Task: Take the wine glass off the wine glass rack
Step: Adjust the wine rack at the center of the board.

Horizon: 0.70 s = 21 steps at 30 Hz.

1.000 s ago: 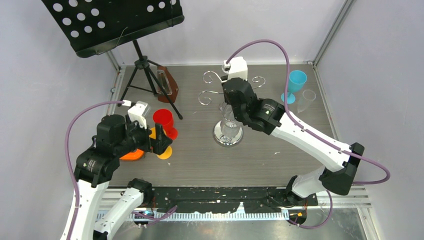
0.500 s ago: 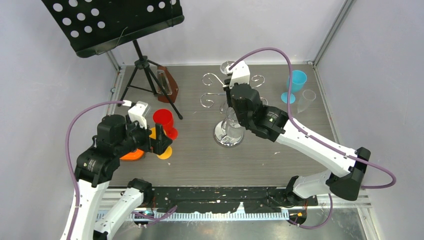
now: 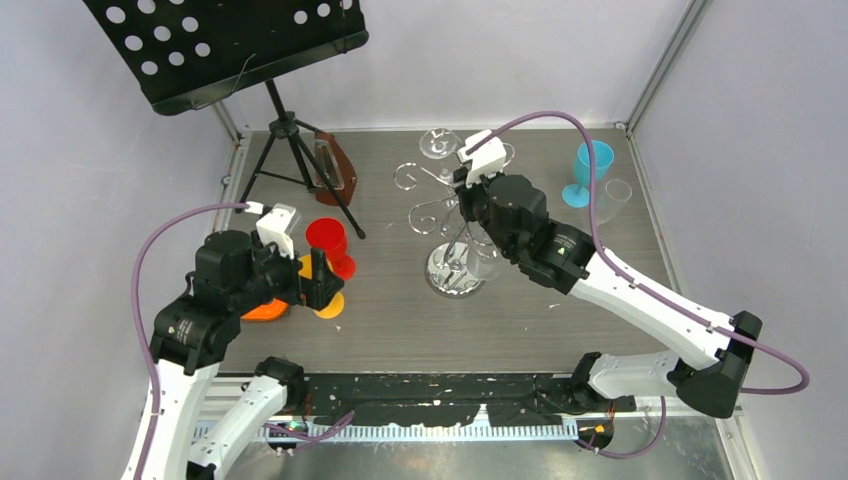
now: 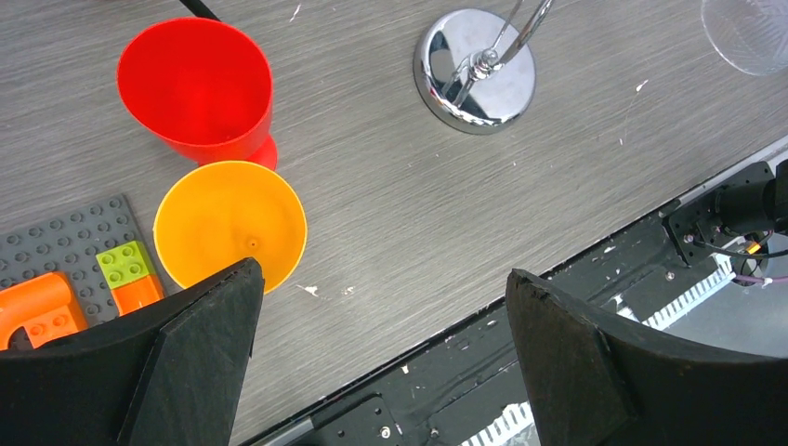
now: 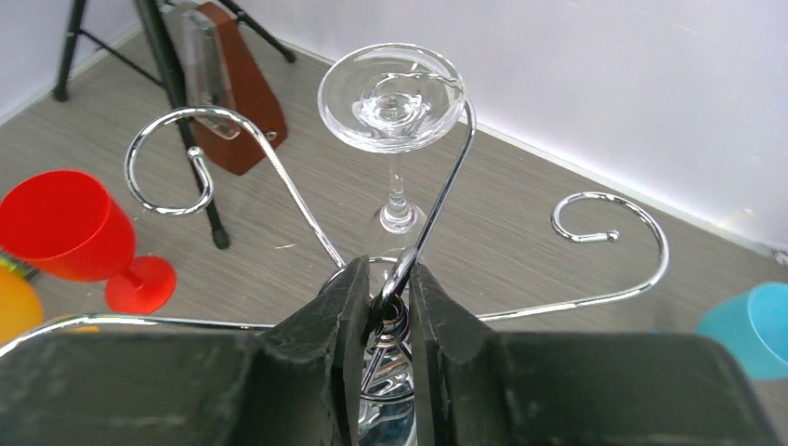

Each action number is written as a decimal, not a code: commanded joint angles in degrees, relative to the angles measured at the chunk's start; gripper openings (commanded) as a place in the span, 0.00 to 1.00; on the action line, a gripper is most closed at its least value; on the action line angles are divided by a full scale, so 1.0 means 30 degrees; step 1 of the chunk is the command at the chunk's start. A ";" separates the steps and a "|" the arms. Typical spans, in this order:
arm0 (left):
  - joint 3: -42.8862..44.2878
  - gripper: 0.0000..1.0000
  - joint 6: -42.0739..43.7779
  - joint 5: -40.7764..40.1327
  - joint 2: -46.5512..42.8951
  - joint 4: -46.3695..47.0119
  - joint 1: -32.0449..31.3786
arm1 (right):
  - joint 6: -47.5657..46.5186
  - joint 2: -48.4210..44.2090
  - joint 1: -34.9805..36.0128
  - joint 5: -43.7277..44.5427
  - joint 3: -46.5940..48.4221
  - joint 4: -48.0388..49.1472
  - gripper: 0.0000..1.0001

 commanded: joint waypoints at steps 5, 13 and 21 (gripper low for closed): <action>0.0046 1.00 0.0397 -0.0205 -0.0161 0.0769 -0.0102 | -0.1901 -0.2054 -0.0355 -0.6352 -0.0814 0.3256 0.09; 0.0271 1.00 0.0345 -0.0053 -0.0207 0.0688 -0.0105 | -0.2850 -0.2678 -0.0998 -1.1201 -0.1700 0.3523 0.17; 0.0741 0.99 -0.0016 0.0795 -0.0033 0.0660 -0.0101 | -0.3666 -0.2213 -0.2166 -1.4813 -0.1387 0.3022 0.17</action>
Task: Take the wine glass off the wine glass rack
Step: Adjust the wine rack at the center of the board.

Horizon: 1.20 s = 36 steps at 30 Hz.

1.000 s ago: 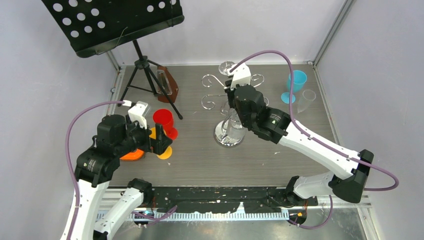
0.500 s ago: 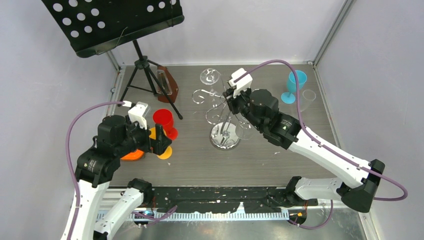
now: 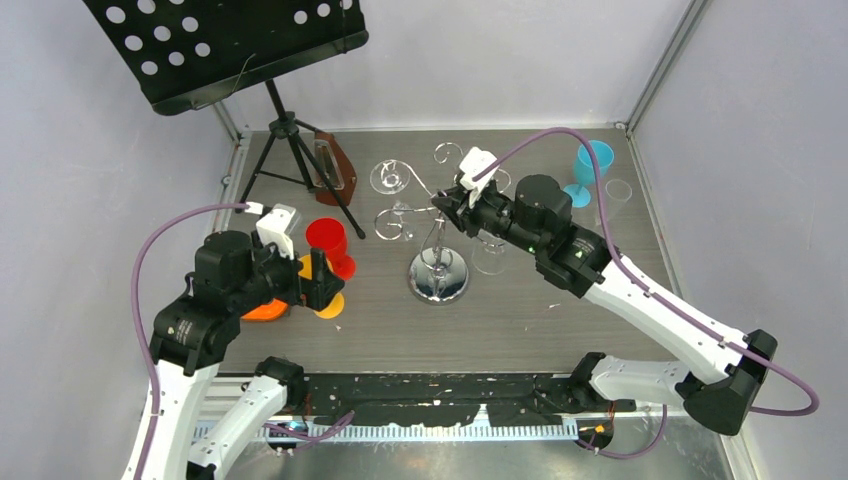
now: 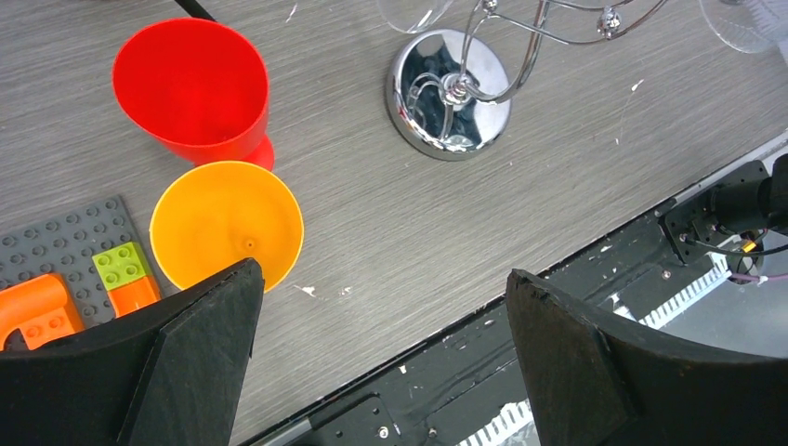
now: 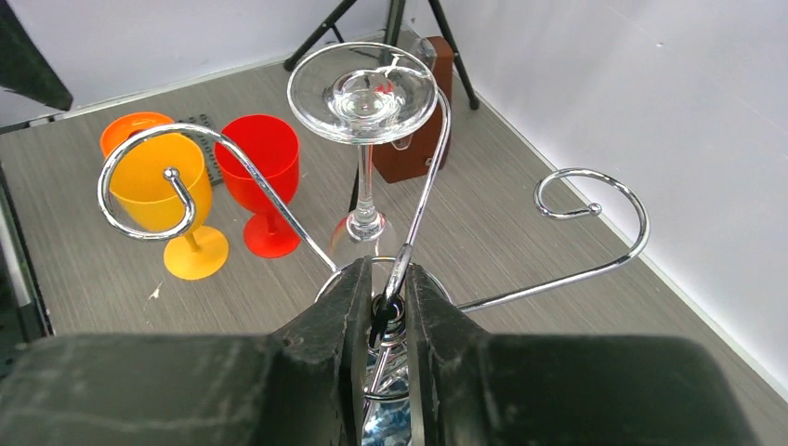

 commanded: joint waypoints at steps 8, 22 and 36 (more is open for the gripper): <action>0.1089 1.00 -0.1119 0.2734 0.0165 0.1355 -0.0102 | -0.1169 0.0812 -0.2601 -0.7584 0.1257 0.1469 0.18; 0.1712 1.00 -0.1295 0.2989 0.0306 0.1165 -0.0103 | -0.2280 0.2578 -0.4313 -1.1909 0.2678 0.0916 0.23; 0.1979 1.00 -0.1592 0.2637 0.0792 0.1265 -0.0101 | -0.2423 0.1571 -0.4328 -1.0957 0.2207 0.1025 0.40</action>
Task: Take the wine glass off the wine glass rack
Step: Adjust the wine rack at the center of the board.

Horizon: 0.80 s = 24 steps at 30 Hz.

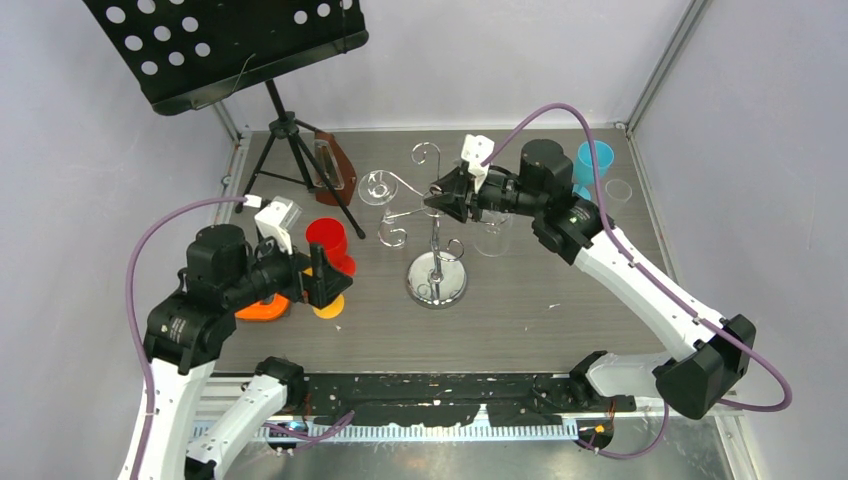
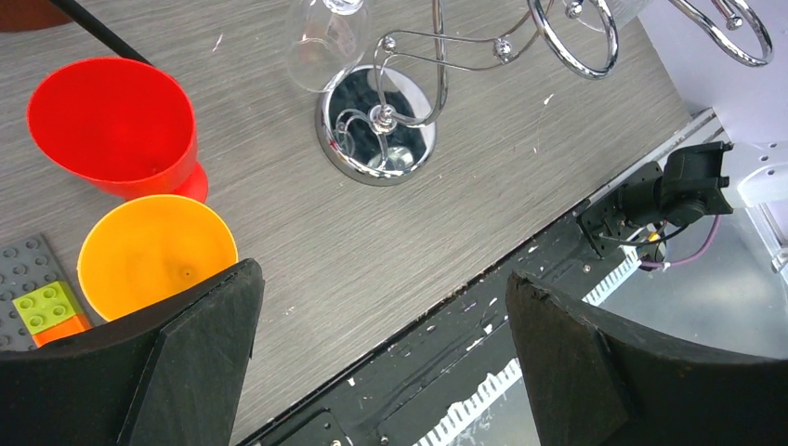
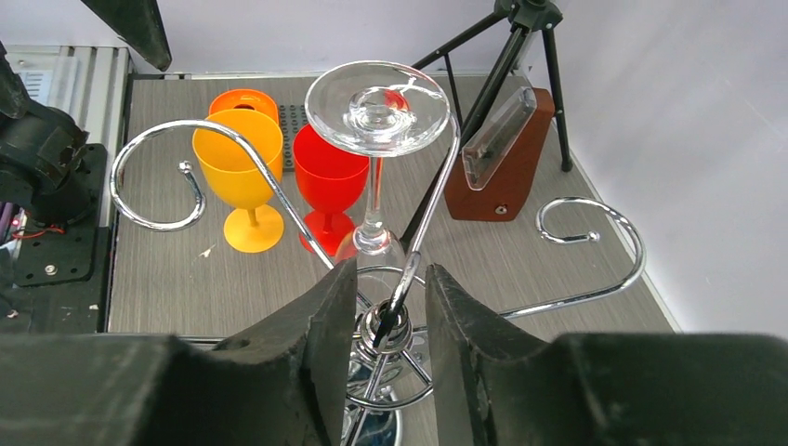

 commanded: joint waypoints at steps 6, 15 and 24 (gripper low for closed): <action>0.1122 0.99 -0.0654 -0.0255 0.0583 0.1099 -0.0072 | -0.0527 -0.1863 -0.0007 0.1470 0.0482 0.0823 0.51; 0.2426 1.00 -0.1672 -0.0076 0.1384 0.1836 -0.0072 | 0.1071 -0.3323 -0.0005 0.3796 0.1320 0.0423 0.73; 0.3772 1.00 -0.4043 0.0390 0.2798 0.3597 -0.0043 | 0.3496 -0.5126 -0.0011 0.6738 0.2347 -0.1557 0.83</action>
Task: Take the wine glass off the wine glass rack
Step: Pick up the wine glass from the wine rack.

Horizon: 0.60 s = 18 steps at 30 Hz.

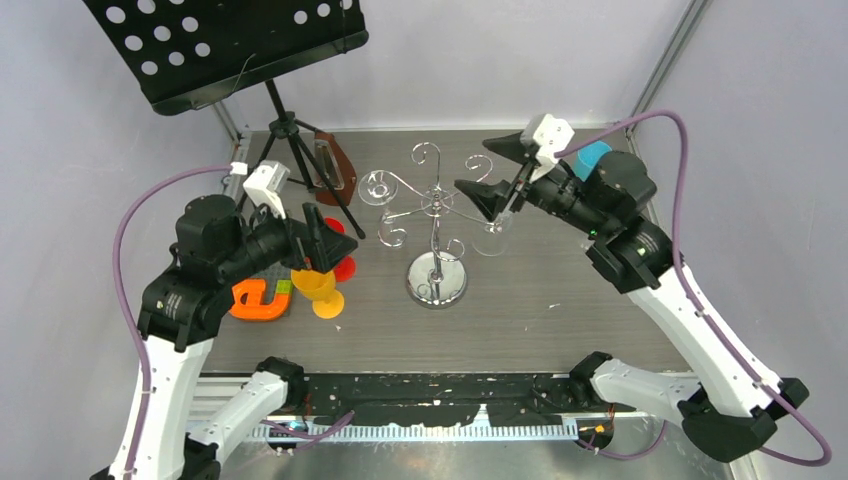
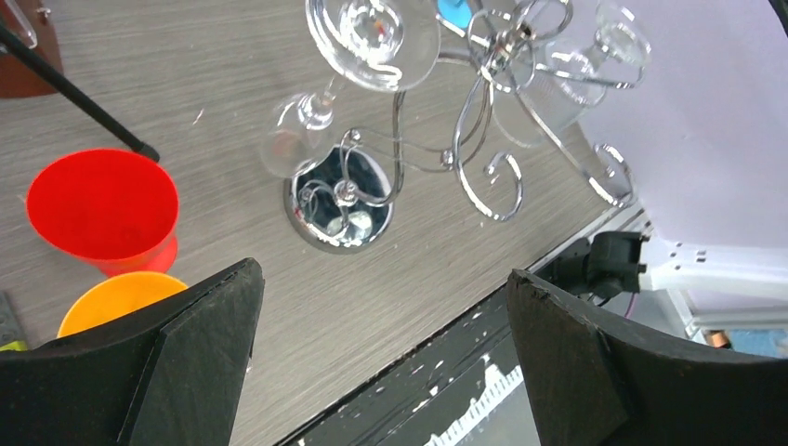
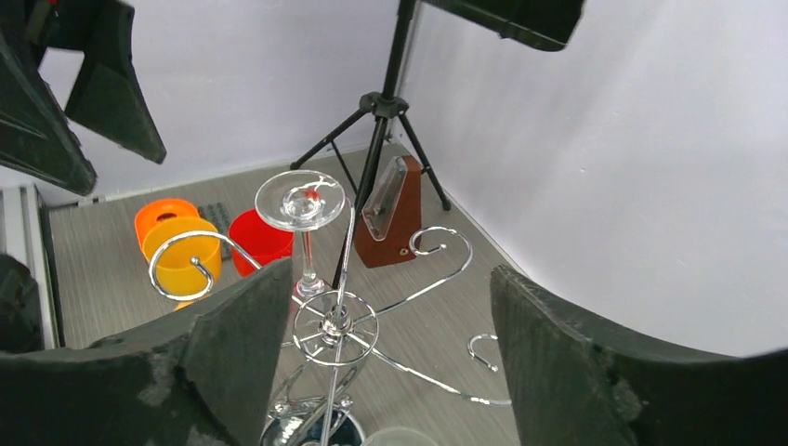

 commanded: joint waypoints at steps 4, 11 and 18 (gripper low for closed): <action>0.1674 1.00 -0.2912 0.1445 0.1553 0.2857 0.0026 | 0.2890 -0.1878 -0.0023 0.3268 0.1629 -0.2532 0.92; 0.0552 1.00 -0.5865 0.3322 0.2703 0.5607 0.0438 | 0.4236 -0.4372 0.0013 0.4126 0.0309 -0.4137 0.92; -0.0084 1.00 -0.7684 0.3556 0.3555 0.6819 0.0728 | 0.4833 -0.7261 -0.0015 0.5353 -0.1800 -0.4275 0.92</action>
